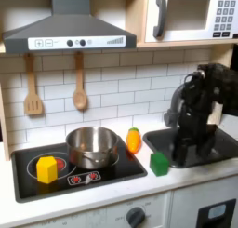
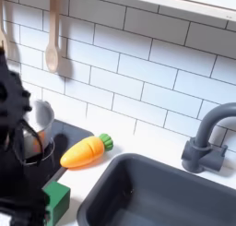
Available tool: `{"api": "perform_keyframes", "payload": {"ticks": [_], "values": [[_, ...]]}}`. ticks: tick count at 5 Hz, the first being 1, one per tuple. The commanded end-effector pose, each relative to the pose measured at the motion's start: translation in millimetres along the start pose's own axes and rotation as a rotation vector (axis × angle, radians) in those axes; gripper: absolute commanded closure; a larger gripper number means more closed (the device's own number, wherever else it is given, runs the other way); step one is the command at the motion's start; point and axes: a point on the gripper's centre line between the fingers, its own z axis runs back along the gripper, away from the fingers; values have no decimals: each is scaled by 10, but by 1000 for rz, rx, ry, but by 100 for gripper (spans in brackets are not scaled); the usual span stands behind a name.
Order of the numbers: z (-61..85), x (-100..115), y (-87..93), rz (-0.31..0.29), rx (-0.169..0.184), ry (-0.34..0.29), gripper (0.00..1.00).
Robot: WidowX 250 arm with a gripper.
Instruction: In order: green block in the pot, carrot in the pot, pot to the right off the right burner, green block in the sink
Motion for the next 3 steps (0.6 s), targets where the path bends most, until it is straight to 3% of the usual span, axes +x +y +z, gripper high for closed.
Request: {"api": "perform_keyframes", "payload": {"ticks": [1, 3], "values": [[-73, 165, 49, -24, -22, -12, 0], [-173, 350, 31, -43, -48, -22, 0]]}}
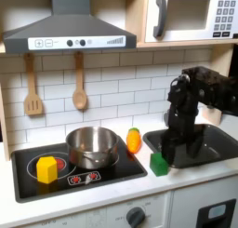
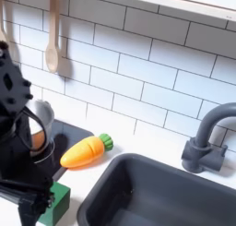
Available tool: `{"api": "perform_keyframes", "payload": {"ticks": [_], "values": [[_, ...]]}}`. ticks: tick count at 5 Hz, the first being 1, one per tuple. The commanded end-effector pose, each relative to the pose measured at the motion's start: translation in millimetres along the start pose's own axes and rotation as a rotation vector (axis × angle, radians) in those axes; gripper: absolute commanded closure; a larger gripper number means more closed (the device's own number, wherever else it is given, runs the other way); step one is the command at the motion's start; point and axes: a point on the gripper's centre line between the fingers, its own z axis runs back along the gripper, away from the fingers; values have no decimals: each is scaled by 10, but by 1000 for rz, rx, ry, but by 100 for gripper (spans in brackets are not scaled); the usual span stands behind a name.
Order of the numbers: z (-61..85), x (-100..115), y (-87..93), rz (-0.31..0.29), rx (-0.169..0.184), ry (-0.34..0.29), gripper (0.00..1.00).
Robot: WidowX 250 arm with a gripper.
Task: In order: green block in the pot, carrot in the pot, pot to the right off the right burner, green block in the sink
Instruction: 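Put the green block in the pot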
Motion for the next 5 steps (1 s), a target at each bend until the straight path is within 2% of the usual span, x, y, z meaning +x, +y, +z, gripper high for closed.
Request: {"api": "perform_keyframes", "payload": {"ticks": [1, 2, 3, 5], "values": [[-77, 258, 13, 5, -4, -20, 0], [-136, 405, -1, 23, -22, -13, 0], [-174, 507, -40, 15, -36, -11, 0], [-270, 562, -119, -8, -31, 7, 0]]}}
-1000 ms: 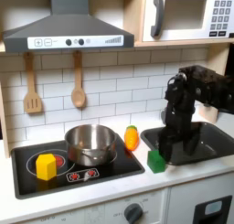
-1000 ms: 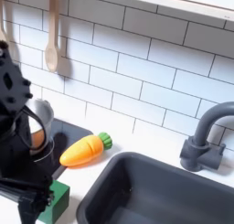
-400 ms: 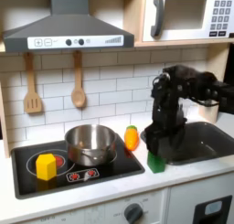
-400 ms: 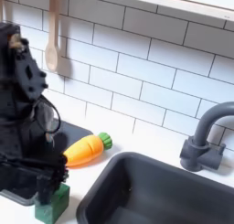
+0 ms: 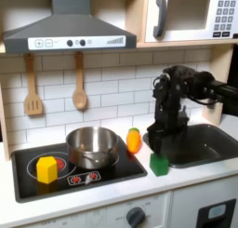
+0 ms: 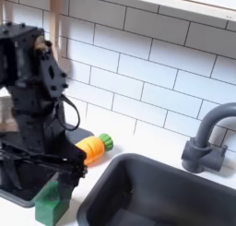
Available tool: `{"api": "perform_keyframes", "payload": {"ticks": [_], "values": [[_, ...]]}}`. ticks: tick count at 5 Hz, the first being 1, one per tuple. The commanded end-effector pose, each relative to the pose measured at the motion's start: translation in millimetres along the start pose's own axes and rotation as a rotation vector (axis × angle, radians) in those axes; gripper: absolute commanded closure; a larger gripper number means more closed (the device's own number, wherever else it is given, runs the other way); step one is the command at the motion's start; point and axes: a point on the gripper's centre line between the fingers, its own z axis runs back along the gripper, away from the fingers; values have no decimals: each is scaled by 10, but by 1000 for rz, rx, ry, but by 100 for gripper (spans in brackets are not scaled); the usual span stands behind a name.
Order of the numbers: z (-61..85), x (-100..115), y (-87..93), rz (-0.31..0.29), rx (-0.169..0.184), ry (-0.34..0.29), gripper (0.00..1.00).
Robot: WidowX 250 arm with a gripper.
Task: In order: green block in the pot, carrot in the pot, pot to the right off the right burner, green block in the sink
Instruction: 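Put the green block in the pot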
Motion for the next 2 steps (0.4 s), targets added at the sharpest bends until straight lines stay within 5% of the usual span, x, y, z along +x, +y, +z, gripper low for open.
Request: {"api": "perform_keyframes", "payload": {"ticks": [1, 2], "values": [[-107, 31, 20, -11, 18, 13, 0], [-190, 64, 66, -8, 29, 16, 0]]}}
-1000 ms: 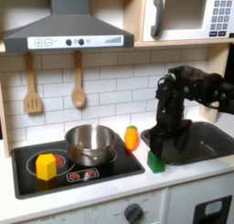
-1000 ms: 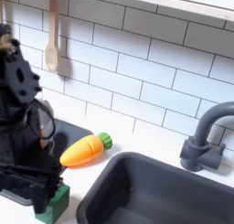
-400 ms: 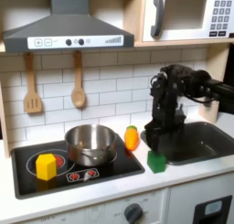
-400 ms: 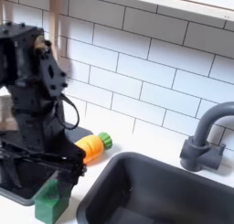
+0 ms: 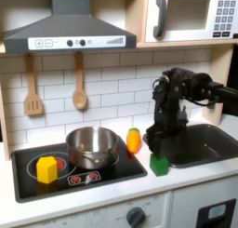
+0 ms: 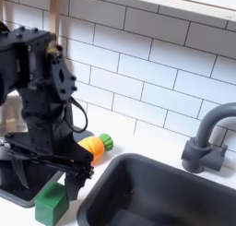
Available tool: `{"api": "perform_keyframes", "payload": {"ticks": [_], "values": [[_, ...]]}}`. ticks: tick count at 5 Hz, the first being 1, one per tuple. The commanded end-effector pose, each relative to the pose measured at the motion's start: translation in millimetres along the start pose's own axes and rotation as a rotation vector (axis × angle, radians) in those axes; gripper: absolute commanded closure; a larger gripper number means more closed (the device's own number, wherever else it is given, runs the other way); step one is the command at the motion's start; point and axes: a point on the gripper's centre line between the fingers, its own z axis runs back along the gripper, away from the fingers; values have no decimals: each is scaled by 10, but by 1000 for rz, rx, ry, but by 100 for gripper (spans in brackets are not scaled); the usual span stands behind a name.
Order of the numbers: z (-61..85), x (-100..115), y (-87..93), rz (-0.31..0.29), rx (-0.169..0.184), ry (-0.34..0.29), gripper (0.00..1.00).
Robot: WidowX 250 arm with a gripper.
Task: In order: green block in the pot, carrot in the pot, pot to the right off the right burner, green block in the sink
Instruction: 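Put the green block in the pot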
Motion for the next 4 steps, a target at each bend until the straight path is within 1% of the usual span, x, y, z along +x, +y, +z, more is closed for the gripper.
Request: {"api": "perform_keyframes", "payload": {"ticks": [1, 2, 4], "values": [[-193, 50, 84, -16, 33, 21, 0], [-274, 58, 101, -15, 36, 38, 0], [-435, -18, 96, -45, 27, 85, 0]]}}
